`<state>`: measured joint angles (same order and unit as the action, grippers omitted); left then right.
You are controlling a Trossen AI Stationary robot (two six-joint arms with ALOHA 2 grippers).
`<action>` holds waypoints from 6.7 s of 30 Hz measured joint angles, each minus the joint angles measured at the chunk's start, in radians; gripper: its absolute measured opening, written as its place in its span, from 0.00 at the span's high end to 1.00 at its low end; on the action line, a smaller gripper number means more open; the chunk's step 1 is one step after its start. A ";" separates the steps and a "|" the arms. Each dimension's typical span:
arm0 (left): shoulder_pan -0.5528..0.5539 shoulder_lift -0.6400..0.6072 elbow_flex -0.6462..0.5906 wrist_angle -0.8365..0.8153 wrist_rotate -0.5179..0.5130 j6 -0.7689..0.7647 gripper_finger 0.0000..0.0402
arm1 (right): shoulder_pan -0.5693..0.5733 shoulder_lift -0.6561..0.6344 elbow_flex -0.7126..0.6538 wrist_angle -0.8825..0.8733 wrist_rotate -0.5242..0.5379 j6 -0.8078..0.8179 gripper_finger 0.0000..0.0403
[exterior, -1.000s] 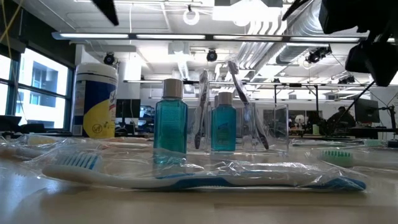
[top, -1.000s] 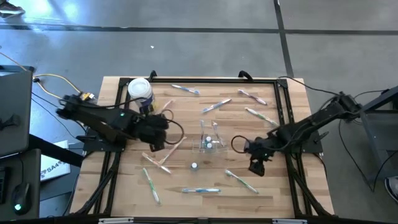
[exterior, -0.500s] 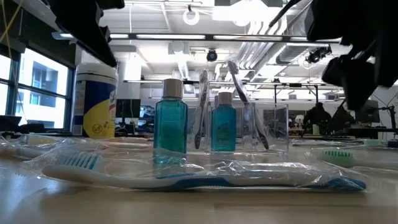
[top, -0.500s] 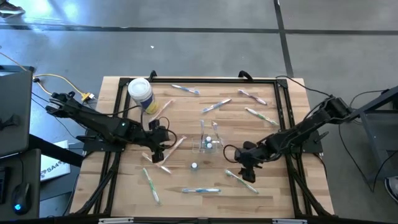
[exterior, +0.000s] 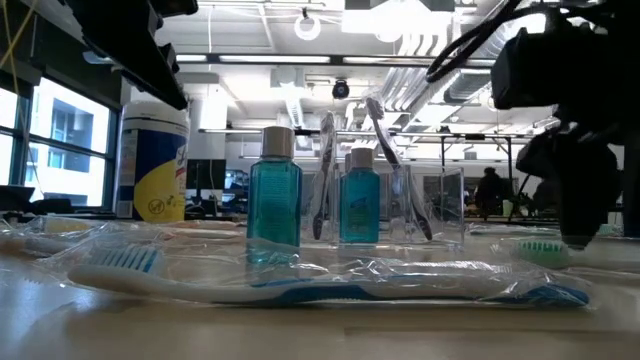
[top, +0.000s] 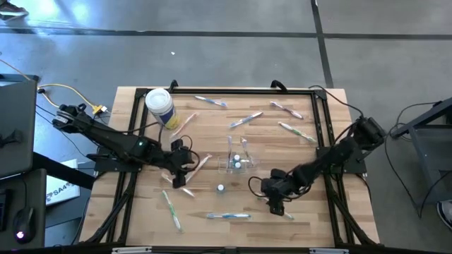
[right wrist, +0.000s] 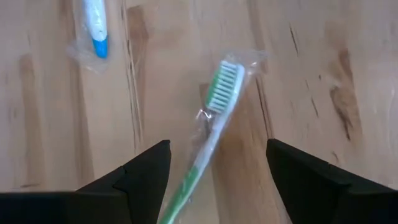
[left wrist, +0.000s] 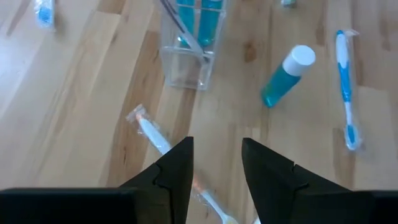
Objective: Pick & Place toothbrushing station
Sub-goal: Put the bottom right green toothbrush into the transparent organizer
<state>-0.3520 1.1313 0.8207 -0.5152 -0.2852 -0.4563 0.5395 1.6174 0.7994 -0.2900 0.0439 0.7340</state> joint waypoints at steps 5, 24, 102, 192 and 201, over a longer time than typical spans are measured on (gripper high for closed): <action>-0.031 0.001 0.000 0.000 -0.005 -0.021 0.66 | 0.023 0.048 0.000 0.046 0.020 0.028 0.36; -0.063 0.014 0.000 0.104 -0.018 -0.020 0.66 | 0.045 0.075 0.004 -0.037 0.147 0.153 0.47; -0.061 0.163 0.000 0.123 -0.004 0.006 0.66 | 0.243 -0.594 -0.080 0.534 1.244 -0.914 0.98; -0.061 0.163 0.001 0.229 0.029 -0.021 0.66 | -0.357 0.051 -0.496 1.692 0.212 -0.543 0.58; -0.061 0.163 0.001 0.229 0.029 -0.021 0.66 | -0.318 0.037 -0.496 1.689 0.250 -0.578 0.39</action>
<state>-0.4126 1.2942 0.8215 -0.2859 -0.2558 -0.4770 0.2215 1.6542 0.3031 1.3991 0.2936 0.1564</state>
